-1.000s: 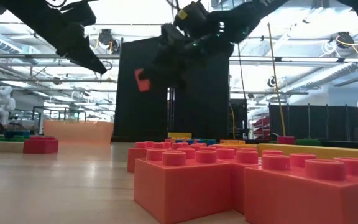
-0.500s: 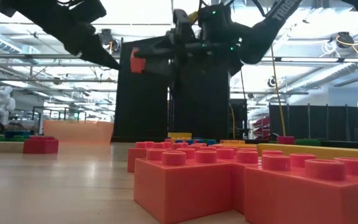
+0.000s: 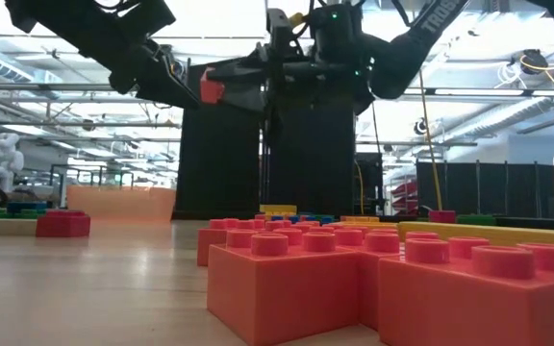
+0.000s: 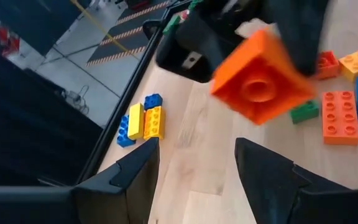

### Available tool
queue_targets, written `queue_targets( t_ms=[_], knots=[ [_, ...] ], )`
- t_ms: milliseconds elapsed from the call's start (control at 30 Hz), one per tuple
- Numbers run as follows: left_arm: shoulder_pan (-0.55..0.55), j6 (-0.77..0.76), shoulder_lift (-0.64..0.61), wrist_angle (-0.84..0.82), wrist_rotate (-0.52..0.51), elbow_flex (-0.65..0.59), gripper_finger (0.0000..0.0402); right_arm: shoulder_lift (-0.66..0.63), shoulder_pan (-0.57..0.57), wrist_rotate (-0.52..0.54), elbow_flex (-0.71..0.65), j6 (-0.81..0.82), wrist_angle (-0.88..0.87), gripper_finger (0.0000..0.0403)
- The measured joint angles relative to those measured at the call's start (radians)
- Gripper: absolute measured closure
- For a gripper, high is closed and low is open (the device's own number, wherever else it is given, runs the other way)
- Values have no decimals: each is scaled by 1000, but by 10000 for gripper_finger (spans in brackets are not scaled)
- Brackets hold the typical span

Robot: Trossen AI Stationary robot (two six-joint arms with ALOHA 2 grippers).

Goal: Sort blocks by size
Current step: Put the orange 4 stud game piece into the orange bin

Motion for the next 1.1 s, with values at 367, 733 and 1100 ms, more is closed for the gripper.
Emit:
queue_targets(
  t_ms=[367,733,1100],
  knots=[
    [-51,129,0,113,46,0,189,0,-25,-58,0,0,-7,266],
    [-50,135,16,128,96,0,137,0,-24,-83,0,16,9,266],
    [-48,207,26,166,98,0,73,0,-24,-106,0,43,32,266]
  ],
)
